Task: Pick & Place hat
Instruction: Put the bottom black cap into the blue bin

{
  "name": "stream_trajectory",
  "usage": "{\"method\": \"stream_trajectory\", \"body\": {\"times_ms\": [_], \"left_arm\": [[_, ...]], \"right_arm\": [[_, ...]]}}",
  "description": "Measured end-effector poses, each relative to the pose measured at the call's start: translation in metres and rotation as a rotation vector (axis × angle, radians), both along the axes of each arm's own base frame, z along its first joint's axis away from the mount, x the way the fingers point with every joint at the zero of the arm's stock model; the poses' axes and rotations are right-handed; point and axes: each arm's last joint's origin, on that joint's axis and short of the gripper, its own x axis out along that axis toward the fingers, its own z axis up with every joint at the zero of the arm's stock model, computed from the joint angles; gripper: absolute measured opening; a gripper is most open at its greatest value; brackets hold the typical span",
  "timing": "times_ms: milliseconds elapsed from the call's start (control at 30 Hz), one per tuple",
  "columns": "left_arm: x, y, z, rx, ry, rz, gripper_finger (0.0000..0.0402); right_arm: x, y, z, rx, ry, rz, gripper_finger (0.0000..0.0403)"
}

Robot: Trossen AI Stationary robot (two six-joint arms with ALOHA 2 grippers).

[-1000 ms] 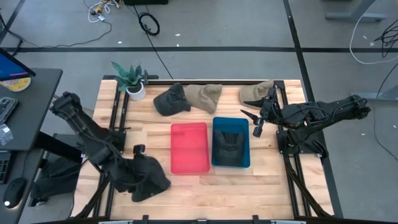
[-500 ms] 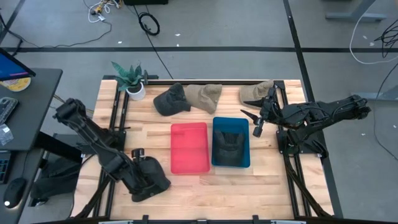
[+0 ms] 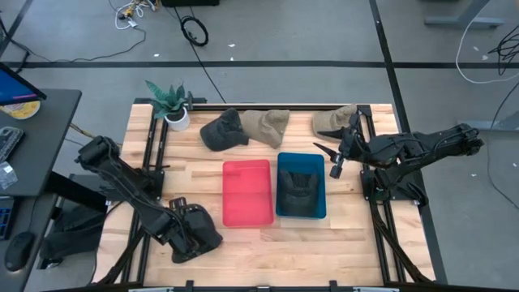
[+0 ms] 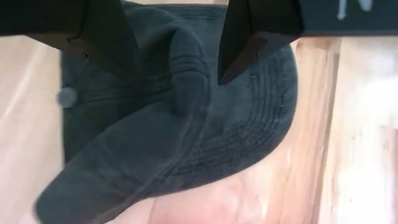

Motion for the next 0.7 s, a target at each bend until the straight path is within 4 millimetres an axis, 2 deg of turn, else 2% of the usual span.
{"method": "stream_trajectory", "body": {"times_ms": [400,567,700], "left_arm": [[0.001,-0.001,-0.013,0.014,0.089,0.105,0.0213],[-0.005,-0.007,-0.012,0.064,-0.040,0.248,0.0213],[-0.018,-0.022,-0.015,0.087,-0.108,0.236,0.0213]], "right_arm": [[0.002,0.000,0.005,-0.048,-0.028,0.015,0.0155],[0.002,0.000,0.005,-0.051,-0.026,0.016,0.0155],[0.002,0.000,0.005,-0.049,-0.028,0.015,0.0155]]}}
